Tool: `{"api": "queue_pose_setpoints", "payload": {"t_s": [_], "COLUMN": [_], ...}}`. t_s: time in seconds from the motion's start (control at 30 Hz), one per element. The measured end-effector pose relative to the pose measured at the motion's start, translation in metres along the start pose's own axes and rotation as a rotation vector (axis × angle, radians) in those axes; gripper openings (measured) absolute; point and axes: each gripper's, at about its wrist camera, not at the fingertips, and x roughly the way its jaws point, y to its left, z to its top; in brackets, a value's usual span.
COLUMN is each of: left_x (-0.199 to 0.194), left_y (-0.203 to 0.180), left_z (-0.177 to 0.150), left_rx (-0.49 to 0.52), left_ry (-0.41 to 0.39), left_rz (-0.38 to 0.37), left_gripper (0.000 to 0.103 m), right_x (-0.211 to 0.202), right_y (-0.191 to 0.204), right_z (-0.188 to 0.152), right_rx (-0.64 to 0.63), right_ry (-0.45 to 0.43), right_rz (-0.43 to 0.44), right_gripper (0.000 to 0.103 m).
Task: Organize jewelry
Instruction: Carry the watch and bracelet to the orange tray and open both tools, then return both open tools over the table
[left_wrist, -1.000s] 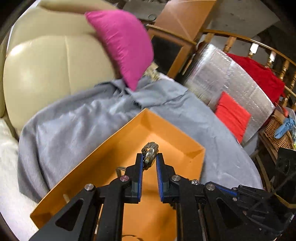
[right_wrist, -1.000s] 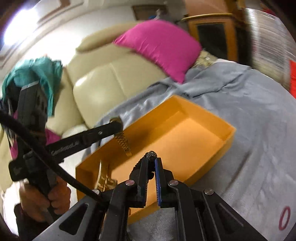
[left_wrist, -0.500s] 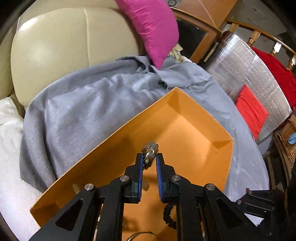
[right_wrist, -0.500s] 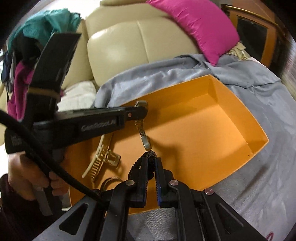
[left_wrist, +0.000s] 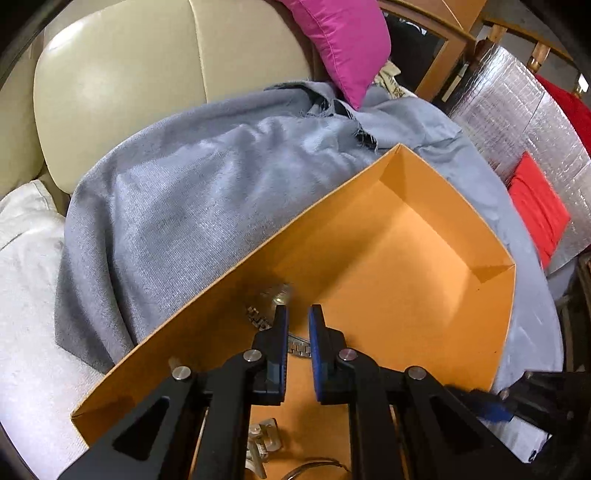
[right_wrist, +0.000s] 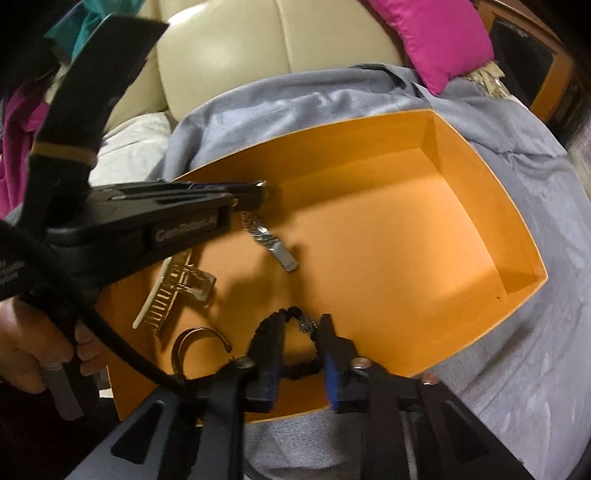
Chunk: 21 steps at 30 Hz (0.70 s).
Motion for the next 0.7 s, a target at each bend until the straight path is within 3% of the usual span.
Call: {"api": "queue_pose_setpoints", "payload": {"t_s": [0.13,0.27,0.43,0.5,0.57,0.7], "left_x": [0.002,-0.001,-0.024,-0.038,-0.049,-0.067], "left_y": [-0.005,-0.012,-0.039,-0.059,-0.084,-0.152], "left_z": [-0.001,-0.002,-0.005,-0.007,-0.012,-0.035], "left_rx": [0.019,0.036,0.095,0.139,0.18,0.305], "left_ry": [0.007,0.001,-0.104,-0.173,-0.227,-0.282], "left_rz": [0.028,0.072,0.121,0.146,0.137,0.022], "left_gripper": [0.012,0.018,0.048,0.05,0.052,0.058], "right_x": [-0.01,-0.04,-0.093,-0.113,-0.139,-0.177], "right_y": [-0.017,-0.04,-0.087,-0.105,-0.129,-0.167], "right_z": [-0.007,-0.023,-0.068,-0.092,-0.127,-0.187], "right_rx": [0.069,0.154,0.318,0.385,0.477,0.633], "right_ry": [-0.041,-0.145,-0.283,-0.324,-0.369,-0.417], "right_rz": [0.029,0.052,0.043,0.024,-0.014,-0.082], "right_gripper": [0.029,0.029,0.029,0.029,0.029,0.029]}}
